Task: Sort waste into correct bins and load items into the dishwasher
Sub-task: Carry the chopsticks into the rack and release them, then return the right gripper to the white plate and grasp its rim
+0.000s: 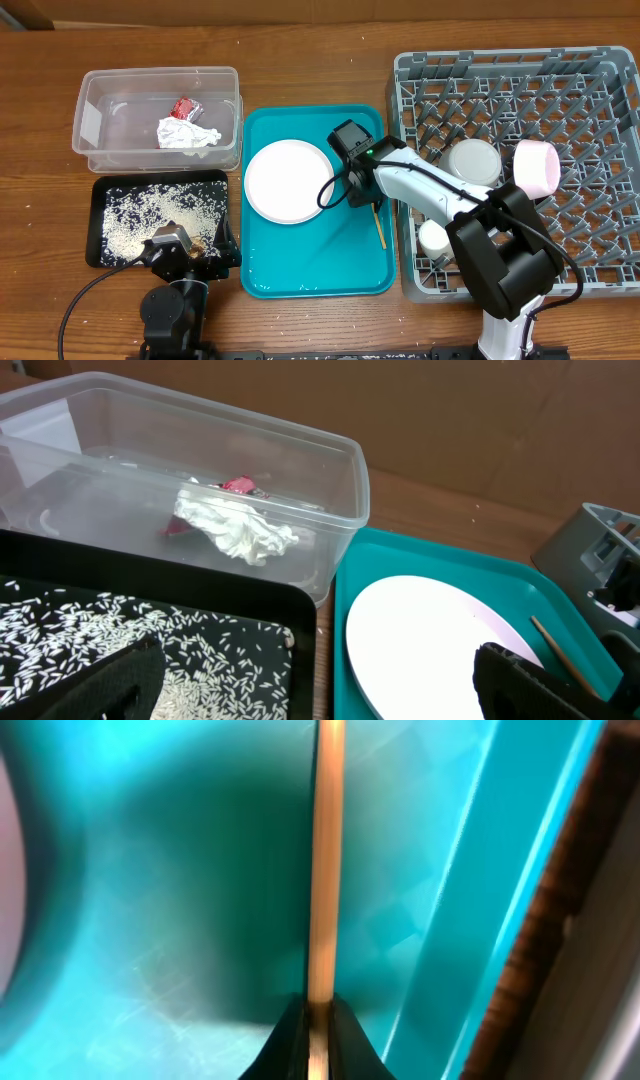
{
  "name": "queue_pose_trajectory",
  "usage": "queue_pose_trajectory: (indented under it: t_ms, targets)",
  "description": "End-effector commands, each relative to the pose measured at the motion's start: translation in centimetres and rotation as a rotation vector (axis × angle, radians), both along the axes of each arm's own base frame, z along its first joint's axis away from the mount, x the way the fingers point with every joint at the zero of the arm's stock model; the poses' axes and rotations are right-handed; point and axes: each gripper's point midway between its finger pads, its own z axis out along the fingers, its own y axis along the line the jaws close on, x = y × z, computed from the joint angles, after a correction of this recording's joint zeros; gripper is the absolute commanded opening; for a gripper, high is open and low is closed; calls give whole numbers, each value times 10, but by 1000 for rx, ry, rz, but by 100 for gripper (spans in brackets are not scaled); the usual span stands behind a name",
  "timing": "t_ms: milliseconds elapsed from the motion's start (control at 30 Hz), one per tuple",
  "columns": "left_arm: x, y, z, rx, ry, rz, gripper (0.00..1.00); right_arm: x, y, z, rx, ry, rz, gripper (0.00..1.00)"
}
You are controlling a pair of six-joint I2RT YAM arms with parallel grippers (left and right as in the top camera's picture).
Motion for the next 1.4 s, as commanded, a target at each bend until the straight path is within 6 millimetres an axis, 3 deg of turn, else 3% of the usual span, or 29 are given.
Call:
queue_pose_trajectory:
  t_ms: [0,133,267,367,467,533,633,833,867,900,967,1000,1067,1200,1367]
  targets:
    - [0,4,2,-7,-12,18,100,-1,11,7,42,18,-1,4]
    - [0,3,1,-7,-11,18,100,14,21,54,106,-75,2,4]
    - [0,3,2,-7,-12,18,100,28,23,121,180,-211,-8,4]
    - [0,3,1,-7,-11,18,100,38,1,165,180,-334,-57,4]
    - [0,3,1,-7,-11,18,100,48,-39,187,105,-414,-119,4]
    - [0,3,2,-7,-12,18,100,51,-59,186,59,-403,-115,4]
    - [0,3,1,-7,-11,18,100,54,-80,169,39,-344,-104,4]
    - [0,3,1,-7,-11,18,100,55,-86,119,52,-237,-53,4]
    - [0,3,1,-7,-11,18,100,54,-86,116,52,-226,-52,7]
    - [0,3,1,-7,-11,18,100,53,-84,116,61,-223,-49,17]
    - [0,3,1,-7,-11,18,100,52,-73,123,97,-226,-26,38]
    - [0,3,1,-7,-11,18,100,51,-67,128,114,-235,-19,41]
    - [0,3,1,-7,-11,18,100,49,-51,143,174,-258,-15,46]
    - [0,3,1,-7,-11,18,100,34,3,163,375,-241,94,49]
    - [0,3,1,-7,-11,18,100,23,42,150,496,-171,-8,52]
